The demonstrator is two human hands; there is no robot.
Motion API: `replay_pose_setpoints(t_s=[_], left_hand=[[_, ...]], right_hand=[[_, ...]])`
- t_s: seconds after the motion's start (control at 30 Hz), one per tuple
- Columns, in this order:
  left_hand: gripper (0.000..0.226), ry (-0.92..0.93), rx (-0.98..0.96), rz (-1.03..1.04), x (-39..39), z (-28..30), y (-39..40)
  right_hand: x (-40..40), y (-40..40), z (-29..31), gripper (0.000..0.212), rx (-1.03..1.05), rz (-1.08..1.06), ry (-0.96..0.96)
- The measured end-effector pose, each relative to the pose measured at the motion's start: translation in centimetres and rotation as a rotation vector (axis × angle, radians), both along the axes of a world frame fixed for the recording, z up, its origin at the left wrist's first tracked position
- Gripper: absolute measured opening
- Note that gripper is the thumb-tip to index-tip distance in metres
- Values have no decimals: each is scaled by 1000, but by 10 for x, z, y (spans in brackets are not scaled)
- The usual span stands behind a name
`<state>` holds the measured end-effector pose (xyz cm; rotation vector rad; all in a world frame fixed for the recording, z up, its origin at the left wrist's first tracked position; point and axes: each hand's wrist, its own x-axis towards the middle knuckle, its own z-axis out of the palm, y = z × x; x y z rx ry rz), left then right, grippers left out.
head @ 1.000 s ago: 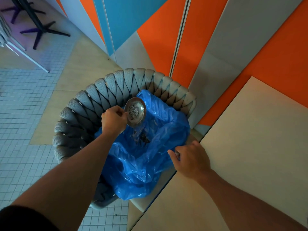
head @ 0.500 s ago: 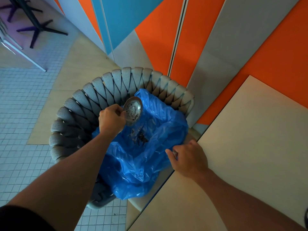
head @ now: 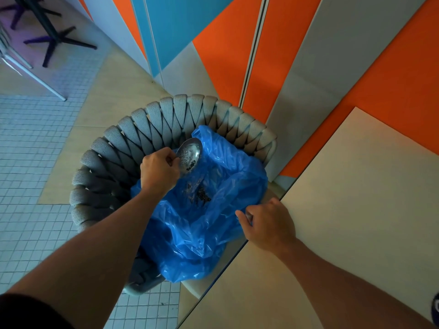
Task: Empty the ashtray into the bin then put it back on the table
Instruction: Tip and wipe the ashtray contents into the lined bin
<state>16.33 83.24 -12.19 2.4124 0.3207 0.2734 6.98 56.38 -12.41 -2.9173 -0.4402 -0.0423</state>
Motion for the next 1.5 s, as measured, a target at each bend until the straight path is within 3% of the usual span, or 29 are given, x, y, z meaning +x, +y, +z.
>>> replay_pose_setpoints(t_s=[0.77, 1.5], left_hand=[[12, -47, 94, -100, -6, 2, -3], [14, -125, 367, -366, -16, 14, -13]], right_hand=[[0, 0, -1, 52, 5, -12, 7], [0, -2, -3, 52, 12, -20, 25]])
